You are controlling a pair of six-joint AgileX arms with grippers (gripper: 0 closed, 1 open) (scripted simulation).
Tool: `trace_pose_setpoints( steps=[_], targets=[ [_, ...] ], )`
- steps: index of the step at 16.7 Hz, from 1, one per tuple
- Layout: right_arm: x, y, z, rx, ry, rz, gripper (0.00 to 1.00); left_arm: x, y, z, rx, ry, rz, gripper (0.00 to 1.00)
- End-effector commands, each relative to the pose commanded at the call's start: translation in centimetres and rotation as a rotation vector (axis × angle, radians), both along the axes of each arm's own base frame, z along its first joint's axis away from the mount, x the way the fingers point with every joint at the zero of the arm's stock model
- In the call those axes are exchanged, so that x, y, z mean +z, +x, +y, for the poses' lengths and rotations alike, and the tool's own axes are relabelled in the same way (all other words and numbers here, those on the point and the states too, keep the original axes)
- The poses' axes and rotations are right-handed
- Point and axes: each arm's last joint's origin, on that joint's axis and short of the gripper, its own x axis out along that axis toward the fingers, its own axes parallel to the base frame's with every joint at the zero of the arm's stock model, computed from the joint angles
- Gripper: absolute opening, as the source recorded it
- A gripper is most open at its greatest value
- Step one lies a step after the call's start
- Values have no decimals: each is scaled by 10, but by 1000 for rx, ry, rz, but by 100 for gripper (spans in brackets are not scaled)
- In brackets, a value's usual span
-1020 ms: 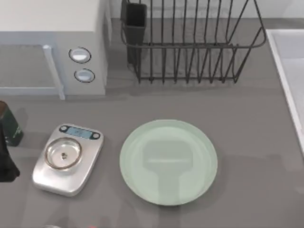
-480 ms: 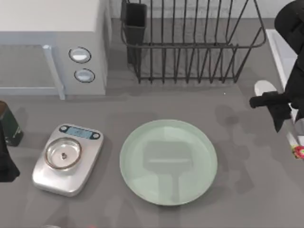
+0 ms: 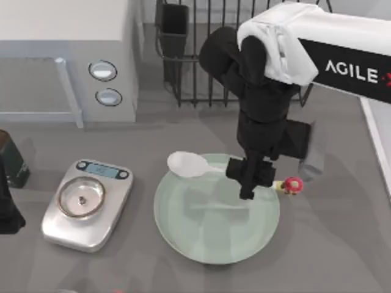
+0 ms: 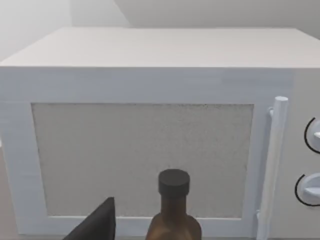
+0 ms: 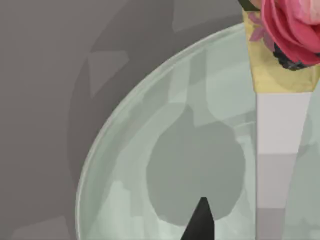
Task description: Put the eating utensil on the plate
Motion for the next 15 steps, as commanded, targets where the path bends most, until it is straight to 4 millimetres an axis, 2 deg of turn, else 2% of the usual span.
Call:
trace_pose_setpoints(
  steps=[3,5,15],
  targets=[
    [-2,-14,34,210,13,-22,0,0,0,0,0,0,0,100],
    [-3,-19,42,263,15,-28,0,0,0,0,0,0,0,100],
    [-2,-12,37,237,15,-56,0,0,0,0,0,0,0,100]
  ],
)
